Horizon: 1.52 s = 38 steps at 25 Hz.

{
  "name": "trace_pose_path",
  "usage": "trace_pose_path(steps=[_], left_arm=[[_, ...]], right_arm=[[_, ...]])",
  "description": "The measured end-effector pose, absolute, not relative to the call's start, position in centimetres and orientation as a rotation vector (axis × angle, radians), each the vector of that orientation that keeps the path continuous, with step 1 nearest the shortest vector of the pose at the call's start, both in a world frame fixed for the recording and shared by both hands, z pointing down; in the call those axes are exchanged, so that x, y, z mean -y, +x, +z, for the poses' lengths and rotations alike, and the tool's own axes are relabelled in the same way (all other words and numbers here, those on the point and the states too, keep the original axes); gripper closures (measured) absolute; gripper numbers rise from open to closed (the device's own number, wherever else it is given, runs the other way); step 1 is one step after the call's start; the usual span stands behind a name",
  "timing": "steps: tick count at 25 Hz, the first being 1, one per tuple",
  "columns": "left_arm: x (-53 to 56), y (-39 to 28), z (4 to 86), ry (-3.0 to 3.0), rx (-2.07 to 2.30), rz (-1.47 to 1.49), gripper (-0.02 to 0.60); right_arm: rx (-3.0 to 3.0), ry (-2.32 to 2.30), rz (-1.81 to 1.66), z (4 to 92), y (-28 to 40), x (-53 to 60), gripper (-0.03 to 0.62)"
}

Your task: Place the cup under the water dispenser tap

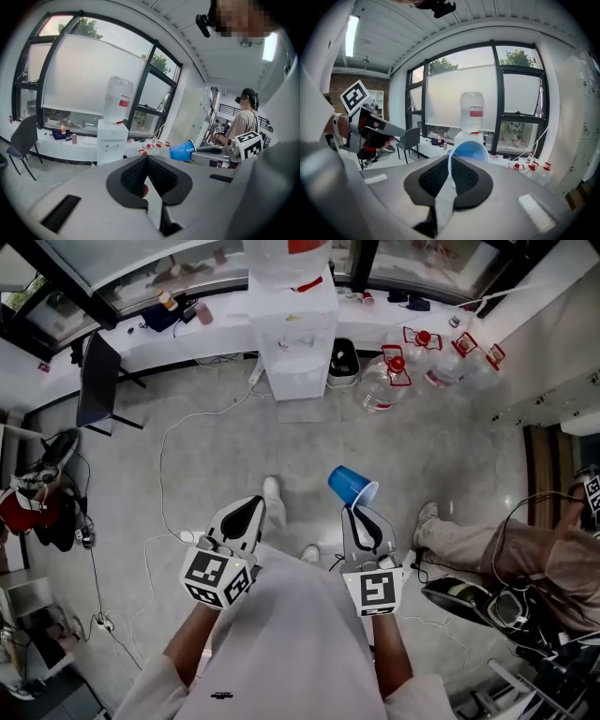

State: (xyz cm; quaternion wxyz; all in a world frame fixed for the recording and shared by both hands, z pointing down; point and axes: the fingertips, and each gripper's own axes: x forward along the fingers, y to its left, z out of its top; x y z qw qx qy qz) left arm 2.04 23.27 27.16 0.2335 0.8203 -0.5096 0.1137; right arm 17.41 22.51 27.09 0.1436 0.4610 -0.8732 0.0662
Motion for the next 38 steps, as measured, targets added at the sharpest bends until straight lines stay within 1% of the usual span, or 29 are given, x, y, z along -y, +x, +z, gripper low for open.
trace_pose_path(steps=[11,18,25,38], left_arm=[[-9.5,-4.1,25.3,2.304,1.329,0.258,0.58],[-4.2,-6.3,24.4,2.334,1.278,0.266,0.58],[-2.0,-6.1,24.0,2.312,1.311,0.252,0.58],[-0.6,-3.4,25.4,2.251,1.354,0.286,0.58]], right_arm=[[2.436,1.376,0.195,26.3,12.0,-9.2,0.566],[2.453,1.416,0.12,23.4,9.1,-3.3,0.566],[2.45,1.399,0.134,23.4,10.3,-1.1,0.568],[2.483,1.294,0.149,24.3,12.6,1.5,0.568]])
